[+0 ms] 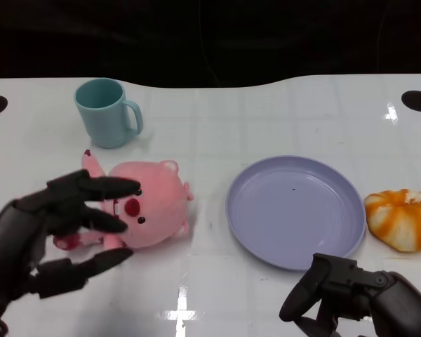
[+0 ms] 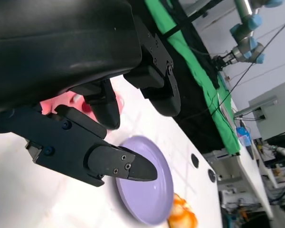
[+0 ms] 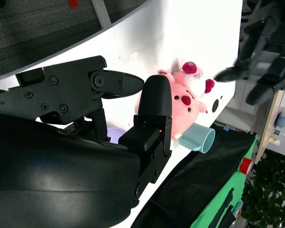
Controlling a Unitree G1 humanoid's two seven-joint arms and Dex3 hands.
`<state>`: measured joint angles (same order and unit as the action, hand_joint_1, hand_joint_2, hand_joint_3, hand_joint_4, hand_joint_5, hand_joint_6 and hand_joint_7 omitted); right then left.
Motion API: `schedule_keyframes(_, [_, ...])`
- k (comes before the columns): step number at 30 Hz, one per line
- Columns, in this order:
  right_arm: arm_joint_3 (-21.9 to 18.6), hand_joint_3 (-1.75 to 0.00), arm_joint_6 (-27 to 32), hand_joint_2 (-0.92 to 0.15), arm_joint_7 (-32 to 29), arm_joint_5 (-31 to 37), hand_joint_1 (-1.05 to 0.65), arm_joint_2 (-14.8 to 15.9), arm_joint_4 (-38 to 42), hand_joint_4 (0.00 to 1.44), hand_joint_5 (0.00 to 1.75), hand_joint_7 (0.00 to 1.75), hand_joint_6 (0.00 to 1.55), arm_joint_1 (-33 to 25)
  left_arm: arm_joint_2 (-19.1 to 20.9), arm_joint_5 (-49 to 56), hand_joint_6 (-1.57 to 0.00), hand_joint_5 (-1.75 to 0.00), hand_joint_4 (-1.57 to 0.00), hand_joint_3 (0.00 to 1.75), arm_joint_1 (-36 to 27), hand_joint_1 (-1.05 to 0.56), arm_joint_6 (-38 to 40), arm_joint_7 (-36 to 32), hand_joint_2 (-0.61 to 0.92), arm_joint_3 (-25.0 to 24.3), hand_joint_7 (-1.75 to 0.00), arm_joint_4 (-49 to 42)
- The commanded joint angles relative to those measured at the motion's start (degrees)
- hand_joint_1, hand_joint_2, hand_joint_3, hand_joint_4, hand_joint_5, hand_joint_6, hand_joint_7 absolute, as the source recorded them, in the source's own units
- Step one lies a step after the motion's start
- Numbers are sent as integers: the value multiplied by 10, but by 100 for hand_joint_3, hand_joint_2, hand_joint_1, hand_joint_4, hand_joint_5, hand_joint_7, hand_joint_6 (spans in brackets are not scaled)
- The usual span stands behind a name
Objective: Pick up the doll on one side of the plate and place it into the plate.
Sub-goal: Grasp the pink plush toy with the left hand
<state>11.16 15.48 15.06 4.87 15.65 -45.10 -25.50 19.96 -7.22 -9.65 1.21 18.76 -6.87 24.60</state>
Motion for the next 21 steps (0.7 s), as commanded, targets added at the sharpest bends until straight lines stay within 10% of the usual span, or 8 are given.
schedule_keyframes(1, [-1, -37, 2, -92, -4, -1, -23, -1, -1, 63, 161, 134, 57, 0, 23, 34, -44, -81, -30, 11, 12, -62, -12, -2, 92, -9, -27, -2])
schedule_keyframes(21, [-3, -36, 11, -92, -4, -5, -24, -1, -12, 65, 160, 132, 58, -4, 157, 416, -34, -52, -12, 1, 160, -67, 42, 20, 91, 92, -2, -57])
